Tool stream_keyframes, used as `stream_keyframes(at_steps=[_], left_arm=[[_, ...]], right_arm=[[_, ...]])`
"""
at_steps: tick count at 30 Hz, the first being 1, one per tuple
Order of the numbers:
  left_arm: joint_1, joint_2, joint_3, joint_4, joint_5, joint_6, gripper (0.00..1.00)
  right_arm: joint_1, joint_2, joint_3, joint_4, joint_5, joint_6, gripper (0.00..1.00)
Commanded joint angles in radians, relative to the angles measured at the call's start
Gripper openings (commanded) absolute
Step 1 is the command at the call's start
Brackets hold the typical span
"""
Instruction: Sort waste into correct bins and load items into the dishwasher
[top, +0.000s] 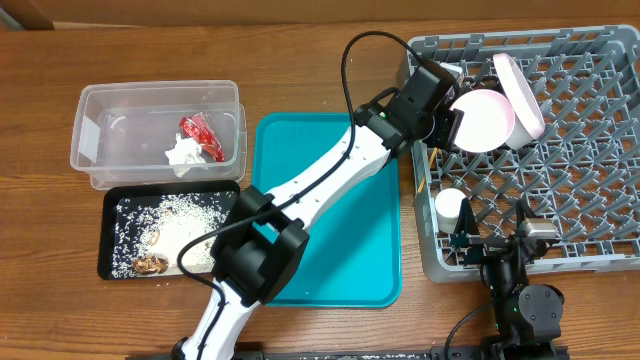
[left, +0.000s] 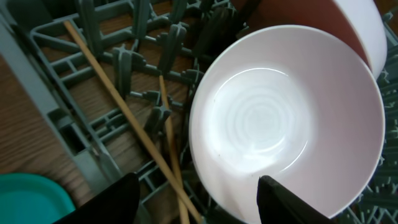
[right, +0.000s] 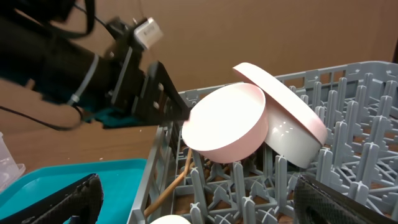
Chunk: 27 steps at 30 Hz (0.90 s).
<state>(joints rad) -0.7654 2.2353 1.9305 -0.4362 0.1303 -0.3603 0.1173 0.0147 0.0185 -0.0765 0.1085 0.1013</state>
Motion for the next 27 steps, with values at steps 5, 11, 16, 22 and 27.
stream_keyframes(at_steps=[5, 11, 16, 22, 27], left_arm=[[0.000, 0.048, 0.002, 0.064, 0.119, -0.043, 0.54], [0.000, 0.050, 0.002, 0.074, 0.126, -0.045, 0.36], [0.000, 0.054, 0.002, 0.045, 0.106, -0.044, 0.43], [-0.001, 0.067, 0.002, 0.040, 0.111, -0.045, 0.42], [0.000, 0.066, 0.002, 0.053, 0.125, -0.057, 0.41]], right_arm=[[-0.006, -0.010, -0.010, 0.004, 0.002, 0.003, 1.00], [-0.006, -0.010, -0.010, 0.004, 0.002, 0.003, 1.00], [-0.006, -0.010, -0.010, 0.004, 0.002, 0.003, 1.00], [-0.006, -0.010, -0.010, 0.004, 0.003, 0.003, 1.00], [-0.006, -0.010, -0.010, 0.004, 0.002, 0.003, 1.00]])
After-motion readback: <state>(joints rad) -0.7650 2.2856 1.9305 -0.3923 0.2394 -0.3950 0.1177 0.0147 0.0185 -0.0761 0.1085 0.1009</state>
